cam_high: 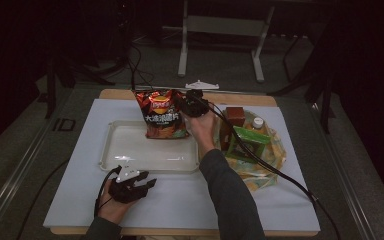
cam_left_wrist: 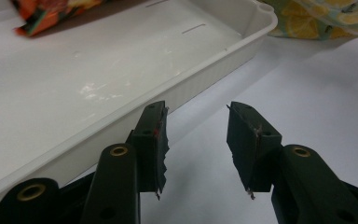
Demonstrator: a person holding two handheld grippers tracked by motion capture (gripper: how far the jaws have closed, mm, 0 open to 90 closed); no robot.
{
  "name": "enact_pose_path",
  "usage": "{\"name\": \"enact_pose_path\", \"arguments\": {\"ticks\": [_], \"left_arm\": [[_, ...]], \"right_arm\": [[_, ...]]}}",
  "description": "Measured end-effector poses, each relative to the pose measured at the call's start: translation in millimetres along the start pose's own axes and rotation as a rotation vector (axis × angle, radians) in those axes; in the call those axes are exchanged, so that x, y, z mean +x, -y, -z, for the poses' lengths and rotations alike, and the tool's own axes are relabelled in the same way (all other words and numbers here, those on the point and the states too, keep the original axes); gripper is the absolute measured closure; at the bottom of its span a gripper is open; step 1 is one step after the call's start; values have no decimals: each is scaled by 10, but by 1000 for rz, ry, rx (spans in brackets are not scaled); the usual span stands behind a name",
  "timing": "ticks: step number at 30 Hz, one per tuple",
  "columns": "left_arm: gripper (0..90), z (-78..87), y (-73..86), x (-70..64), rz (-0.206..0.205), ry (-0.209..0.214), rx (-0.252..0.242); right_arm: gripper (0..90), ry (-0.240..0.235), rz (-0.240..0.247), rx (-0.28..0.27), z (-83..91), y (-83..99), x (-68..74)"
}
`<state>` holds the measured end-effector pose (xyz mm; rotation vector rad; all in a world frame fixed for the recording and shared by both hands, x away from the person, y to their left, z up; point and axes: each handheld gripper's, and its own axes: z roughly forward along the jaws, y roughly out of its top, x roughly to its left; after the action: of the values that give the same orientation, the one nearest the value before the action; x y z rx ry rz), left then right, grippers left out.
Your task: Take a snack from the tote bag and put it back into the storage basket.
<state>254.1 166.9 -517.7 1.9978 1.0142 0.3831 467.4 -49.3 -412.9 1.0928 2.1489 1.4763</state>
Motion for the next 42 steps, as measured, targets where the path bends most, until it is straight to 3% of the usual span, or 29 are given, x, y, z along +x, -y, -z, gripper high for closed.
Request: {"name": "enact_pose_path", "arguments": {"ticks": [7,14,19,24,29,36,42], "left_arm": [[570,17,6,5,0,-1,-2],[570,23,10,1,-3,-2,2],[570,18,12,-7,-3,-2,2],[570,10,11,-6,-4,1,5],[569,5,12,-11,-5,1,9],[569,13,17,2,3,1,7],[569,6,18,14,6,3,9]], "right_arm": [[894,76,12,27,-13,6,-62],[884,102,41,23,54,-59,-100],[849,120,39,46,33,32,-120],[706,125,7,46,51,58,-177],[546,100,-14,50,123,10,-176],[469,111,30,36,253,-35,-138],[458,109,37,2,358,-87,-98]]}}
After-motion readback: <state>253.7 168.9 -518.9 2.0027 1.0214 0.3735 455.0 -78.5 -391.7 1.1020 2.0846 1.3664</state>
